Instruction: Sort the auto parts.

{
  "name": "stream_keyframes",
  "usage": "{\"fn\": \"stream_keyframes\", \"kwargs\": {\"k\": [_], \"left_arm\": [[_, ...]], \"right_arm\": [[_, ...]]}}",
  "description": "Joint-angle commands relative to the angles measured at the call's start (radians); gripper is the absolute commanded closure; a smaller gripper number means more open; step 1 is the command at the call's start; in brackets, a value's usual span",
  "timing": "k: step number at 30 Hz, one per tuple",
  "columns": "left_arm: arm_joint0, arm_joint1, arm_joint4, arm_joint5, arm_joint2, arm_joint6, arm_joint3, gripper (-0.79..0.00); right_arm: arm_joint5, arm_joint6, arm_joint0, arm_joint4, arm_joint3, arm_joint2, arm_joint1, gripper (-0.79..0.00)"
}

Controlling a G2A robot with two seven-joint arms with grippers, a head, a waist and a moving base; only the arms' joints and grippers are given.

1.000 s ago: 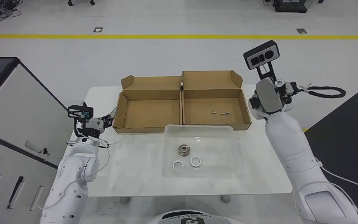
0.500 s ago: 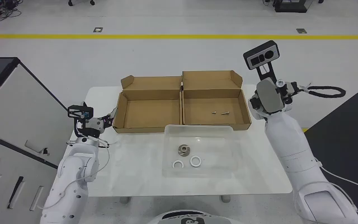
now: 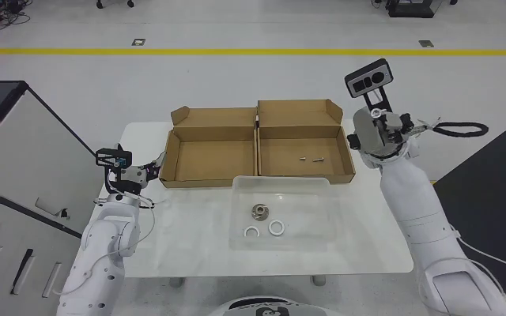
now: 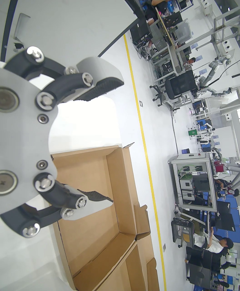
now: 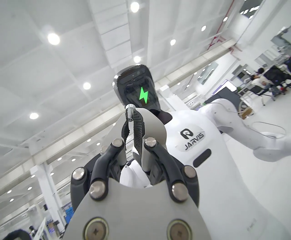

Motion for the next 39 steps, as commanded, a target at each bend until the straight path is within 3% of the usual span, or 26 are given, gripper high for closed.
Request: {"fn": "stream_keyframes", "kwargs": {"k": [1,8,14,27,39], "left_arm": [[0.000,0.000,0.000,0.000,0.000,0.000,0.000,-0.785],[0.000,0.000,0.000,0.000,0.000,0.000,0.000,-0.785],[0.000,0.000,0.000,0.000,0.000,0.000,0.000,-0.785],[0.000,0.000,0.000,0.000,0.000,0.000,0.000,-0.785],[0.000,0.000,0.000,0.000,0.000,0.000,0.000,-0.785]], "right_arm": [[0.008,0.004,-0.005,-0.062,0.021,0.029,0.007,0.000],[0.020,-0.002,0.011,-0.378,0.113,0.142,0.043,0.000],[-0.041,-0.056,0.091,-0.787,0.150,0.171,0.072,0.000],[-0.160,-0.191,0.295,-1.355,0.281,-0.046,0.068,0.000],[-0.176,-0.301,0.354,-1.795,0.294,-0.251,0.052,0.000]]}}
